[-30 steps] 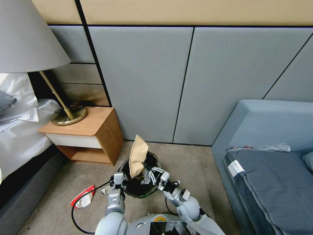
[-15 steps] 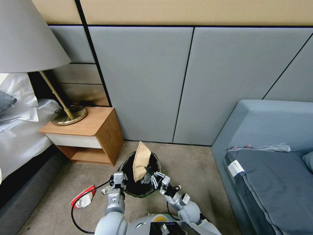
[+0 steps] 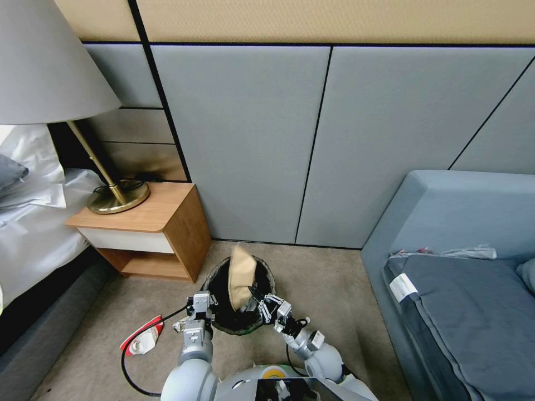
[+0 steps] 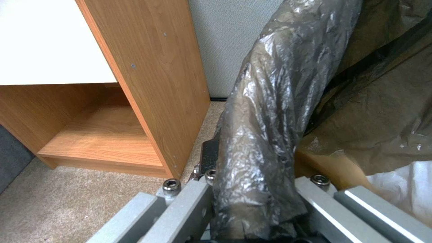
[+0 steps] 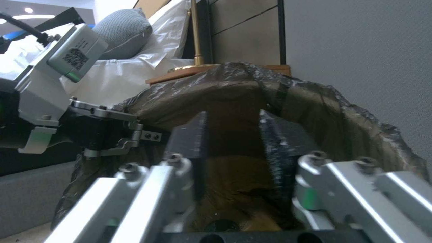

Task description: Pick up the trash bin, then pick up the garbage from the floor and place it into the trash bin.

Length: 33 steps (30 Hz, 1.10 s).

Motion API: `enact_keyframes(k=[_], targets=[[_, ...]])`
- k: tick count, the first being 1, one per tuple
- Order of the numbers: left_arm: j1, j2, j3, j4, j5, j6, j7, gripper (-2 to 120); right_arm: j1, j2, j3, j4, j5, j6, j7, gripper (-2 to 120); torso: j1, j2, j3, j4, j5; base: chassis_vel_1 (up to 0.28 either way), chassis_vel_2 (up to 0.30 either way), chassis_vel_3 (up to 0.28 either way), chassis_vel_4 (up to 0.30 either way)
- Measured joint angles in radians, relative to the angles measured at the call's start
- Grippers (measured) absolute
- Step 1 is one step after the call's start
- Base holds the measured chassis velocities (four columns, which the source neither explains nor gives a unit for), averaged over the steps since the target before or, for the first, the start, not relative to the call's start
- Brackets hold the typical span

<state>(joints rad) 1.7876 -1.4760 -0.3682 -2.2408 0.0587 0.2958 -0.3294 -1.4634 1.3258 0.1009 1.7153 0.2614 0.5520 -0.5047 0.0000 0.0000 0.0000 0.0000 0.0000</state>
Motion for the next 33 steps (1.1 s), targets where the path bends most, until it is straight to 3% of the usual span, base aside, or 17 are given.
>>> enact_keyframes(k=[3, 6, 10, 12, 17, 25, 29, 33], targets=[[0.001, 0.001, 0.000, 0.000, 0.000, 0.000, 0.000, 0, -0.004, -0.002, 0.000, 0.003, -0.003, 0.000, -0.001, 43, 0.000, 0.000, 0.000, 0.0000, 0.0000, 0.000, 0.000, 0.000, 0.000], [0.001, 0.002, 0.002, 0.000, 0.000, 0.000, 0.000, 0, -0.007, -0.008, 0.000, 0.006, -0.006, 0.000, -0.001, 64, 0.000, 0.000, 0.000, 0.0000, 0.0000, 0.000, 0.000, 0.000, 0.000], [0.001, 0.002, 0.003, -0.001, 0.000, 0.000, 0.000, 0, -0.007, -0.013, 0.000, 0.009, -0.008, 0.000, -0.002, 70, 0.000, 0.000, 0.000, 0.0000, 0.0000, 0.000, 0.000, 0.000, 0.000], [0.000, 0.001, 0.004, -0.004, 0.001, 0.000, 0.000, 0, -0.011, -0.020, 0.000, 0.024, -0.009, -0.002, -0.002, 84, 0.000, 0.000, 0.000, 0.0000, 0.0000, 0.000, 0.000, 0.000, 0.000], [0.000, 0.002, 0.003, -0.008, 0.001, 0.001, 0.000, 0, -0.027, -0.027, 0.001, 0.045, -0.023, 0.001, -0.004, 99, 0.000, 0.000, 0.000, 0.0000, 0.0000, 0.000, 0.000, 0.000, 0.000], [0.001, 0.003, 0.002, -0.009, 0.000, 0.002, 0.000, 0, -0.073, -0.023, 0.021, 0.168, -0.078, 0.032, 0.068, 100, 0.000, 0.000, 0.000, -0.0001, 0.0000, 0.000, 0.000, 0.000, 0.000], [0.003, 0.002, 0.001, -0.006, 0.000, 0.000, -0.001, 0, -0.111, 0.007, 0.050, 0.345, -0.162, 0.034, 0.224, 100, 0.000, 0.000, 0.000, 0.0000, 0.0000, 0.000, 0.000, 0.000, 0.000], [0.006, 0.002, 0.000, -0.007, 0.000, -0.001, -0.001, 0, -0.124, 0.021, 0.070, 0.404, -0.189, 0.029, 0.280, 100, 0.000, 0.000, 0.000, 0.0001, -0.0001, 0.000, 0.000, 0.000, 0.000]])
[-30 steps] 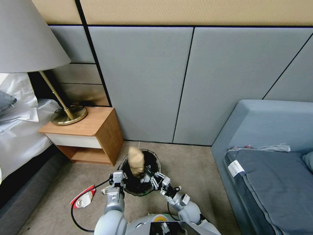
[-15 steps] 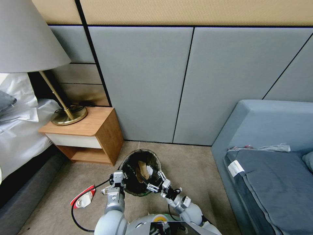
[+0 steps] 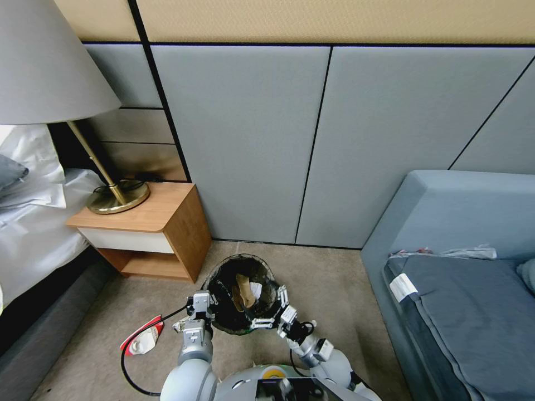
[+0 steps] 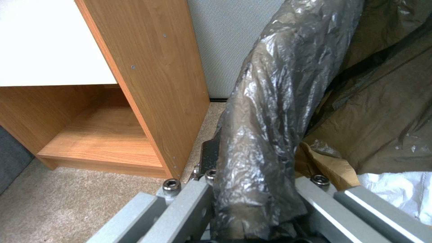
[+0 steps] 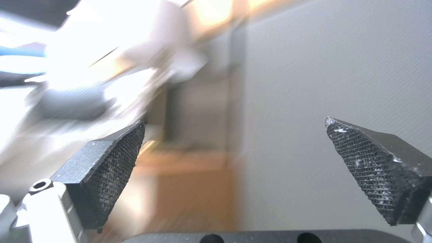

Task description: Pick up the trash bin, then pick up the garbage from the floor and place it into the trash bin.

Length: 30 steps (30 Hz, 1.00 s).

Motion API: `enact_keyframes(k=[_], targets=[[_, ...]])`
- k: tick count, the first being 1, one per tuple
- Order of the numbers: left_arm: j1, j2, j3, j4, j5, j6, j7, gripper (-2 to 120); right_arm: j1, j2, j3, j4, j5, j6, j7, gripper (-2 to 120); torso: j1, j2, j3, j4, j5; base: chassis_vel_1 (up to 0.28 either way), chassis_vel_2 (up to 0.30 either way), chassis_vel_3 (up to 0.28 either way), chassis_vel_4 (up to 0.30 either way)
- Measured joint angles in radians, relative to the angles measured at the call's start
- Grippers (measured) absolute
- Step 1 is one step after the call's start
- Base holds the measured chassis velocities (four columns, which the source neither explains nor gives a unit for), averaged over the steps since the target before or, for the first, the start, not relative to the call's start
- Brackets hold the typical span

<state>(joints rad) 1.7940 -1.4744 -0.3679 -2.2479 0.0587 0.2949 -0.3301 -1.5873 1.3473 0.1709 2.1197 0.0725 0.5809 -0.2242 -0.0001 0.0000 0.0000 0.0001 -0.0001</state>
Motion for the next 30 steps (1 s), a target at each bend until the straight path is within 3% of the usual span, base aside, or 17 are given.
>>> enact_keyframes(k=[3, 11, 23, 30], targets=[[0.007, -0.001, -0.005, -0.004, 0.001, -0.003, 0.000, 0, -0.040, 0.030, 0.108, 0.087, -0.021, -0.016, 0.079, 100, 0.000, 0.000, 0.000, -0.0001, 0.0001, 0.000, 0.000, 0.000, 0.000], [0.000, -0.002, -0.004, 0.001, 0.000, -0.004, 0.000, 0, -0.116, 0.054, 0.230, 0.050, -0.001, 0.017, 0.169, 100, 0.000, 0.000, 0.000, -0.0002, 0.0002, 0.000, 0.000, 0.000, 0.000], [-0.005, 0.000, -0.002, 0.005, -0.019, -0.004, -0.003, 0, -0.156, 0.080, 0.255, -0.071, -0.002, 0.063, 0.180, 100, 0.000, 0.000, 0.000, -0.0002, 0.0001, 0.000, 0.000, 0.000, 0.000], [0.003, 0.001, -0.001, -0.001, -0.024, -0.004, -0.004, 0, -0.146, 0.081, 0.241, -0.083, -0.001, 0.063, 0.180, 100, 0.000, 0.000, 0.000, -0.0001, 0.0001, 0.000, 0.000, 0.000, 0.000]])
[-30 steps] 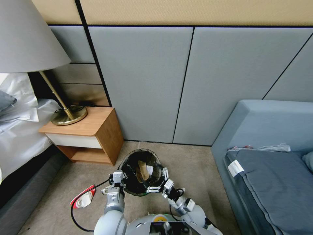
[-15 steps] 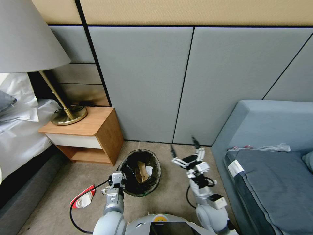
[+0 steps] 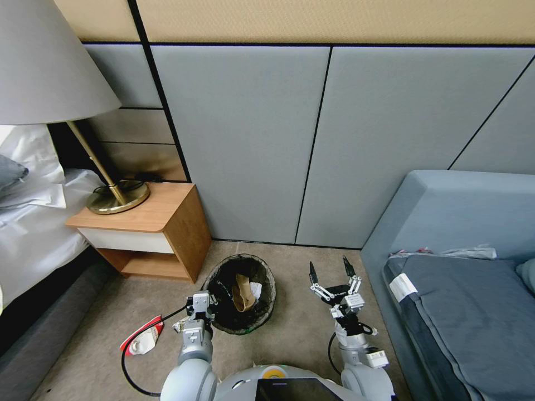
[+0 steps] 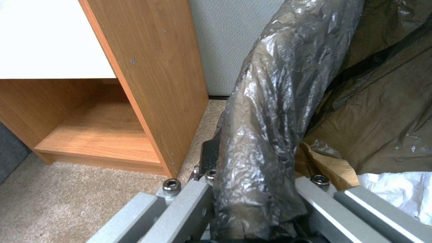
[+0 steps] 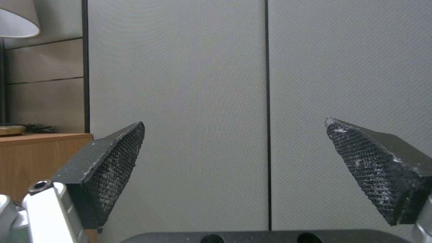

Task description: Pick up the trash bin, then pick up the garbage from the floor and place it into the trash bin.

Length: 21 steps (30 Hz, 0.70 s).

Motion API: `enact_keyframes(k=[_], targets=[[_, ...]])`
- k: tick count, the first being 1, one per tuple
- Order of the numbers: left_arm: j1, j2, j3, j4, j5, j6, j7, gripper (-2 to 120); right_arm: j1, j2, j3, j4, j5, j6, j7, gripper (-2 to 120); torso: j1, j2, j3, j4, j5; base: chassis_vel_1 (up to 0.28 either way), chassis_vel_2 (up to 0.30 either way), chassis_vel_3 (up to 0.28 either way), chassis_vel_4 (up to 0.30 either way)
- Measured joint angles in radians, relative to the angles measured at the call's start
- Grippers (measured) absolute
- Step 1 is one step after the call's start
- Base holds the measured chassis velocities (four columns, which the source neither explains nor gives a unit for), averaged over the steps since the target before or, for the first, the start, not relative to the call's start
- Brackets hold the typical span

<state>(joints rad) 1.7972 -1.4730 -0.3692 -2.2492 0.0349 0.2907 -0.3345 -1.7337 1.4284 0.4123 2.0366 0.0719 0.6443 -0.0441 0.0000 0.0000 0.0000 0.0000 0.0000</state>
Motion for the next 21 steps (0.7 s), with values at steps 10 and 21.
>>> enact_keyframes(k=[10, 21], targets=[[0.010, 0.001, 0.007, -0.010, 0.005, 0.003, 0.001, 0, 0.012, -0.004, -0.008, -0.018, -0.005, -0.003, -0.002, 100, 0.000, 0.000, 0.000, -0.0001, 0.0000, 0.000, 0.000, 0.000, 0.000], [0.024, -0.002, 0.007, -0.021, 0.013, 0.004, 0.004, 0, 0.020, -0.004, -0.018, -0.033, -0.020, -0.003, 0.002, 100, 0.000, 0.000, 0.000, -0.0001, 0.0000, 0.026, 0.024, 0.028, 0.030]])
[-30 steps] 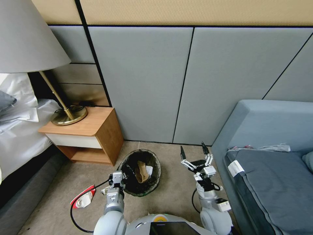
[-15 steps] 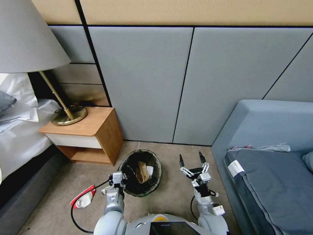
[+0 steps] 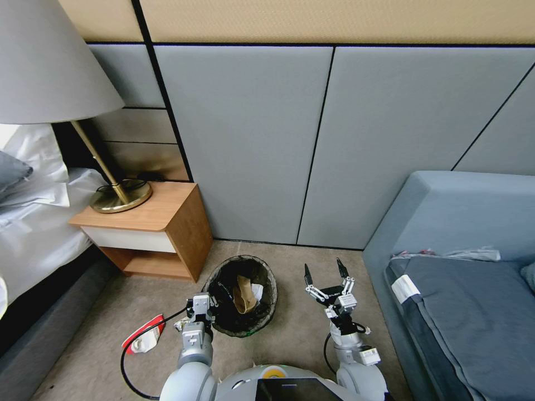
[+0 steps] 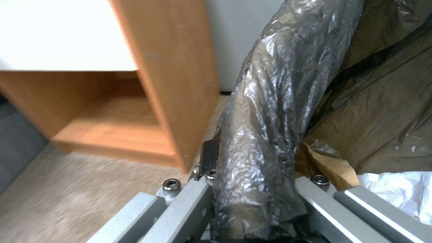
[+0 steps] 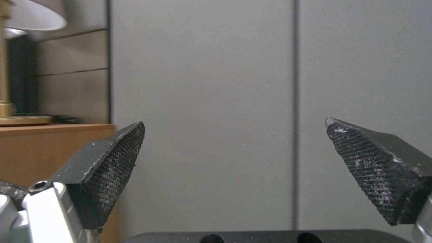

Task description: Pick up the trash bin, then pick up the garbage from the floor and place it into the trash bin.

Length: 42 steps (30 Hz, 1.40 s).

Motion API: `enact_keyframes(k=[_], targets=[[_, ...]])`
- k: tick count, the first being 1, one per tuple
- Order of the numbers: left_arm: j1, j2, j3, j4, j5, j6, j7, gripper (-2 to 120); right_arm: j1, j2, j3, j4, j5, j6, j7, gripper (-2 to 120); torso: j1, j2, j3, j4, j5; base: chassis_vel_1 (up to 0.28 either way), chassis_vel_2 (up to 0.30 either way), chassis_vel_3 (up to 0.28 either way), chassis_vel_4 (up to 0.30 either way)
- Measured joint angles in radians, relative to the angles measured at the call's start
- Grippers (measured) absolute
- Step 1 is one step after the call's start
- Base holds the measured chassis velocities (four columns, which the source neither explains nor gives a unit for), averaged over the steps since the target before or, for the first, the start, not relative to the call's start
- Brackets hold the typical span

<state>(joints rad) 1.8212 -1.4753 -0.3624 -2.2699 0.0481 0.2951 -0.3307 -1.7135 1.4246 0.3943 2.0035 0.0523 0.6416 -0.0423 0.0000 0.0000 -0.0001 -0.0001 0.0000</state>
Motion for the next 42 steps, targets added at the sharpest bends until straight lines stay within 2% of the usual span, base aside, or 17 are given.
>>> enact_keyframes(k=[42], targets=[[0.020, 0.002, -0.013, -0.018, 0.014, 0.004, 0.001, 0, 0.028, -0.005, -0.020, -0.019, 0.049, -0.010, -0.025, 100, 0.000, 0.000, 0.000, 0.0000, 0.0000, 0.118, 0.116, 0.119, 0.113]])
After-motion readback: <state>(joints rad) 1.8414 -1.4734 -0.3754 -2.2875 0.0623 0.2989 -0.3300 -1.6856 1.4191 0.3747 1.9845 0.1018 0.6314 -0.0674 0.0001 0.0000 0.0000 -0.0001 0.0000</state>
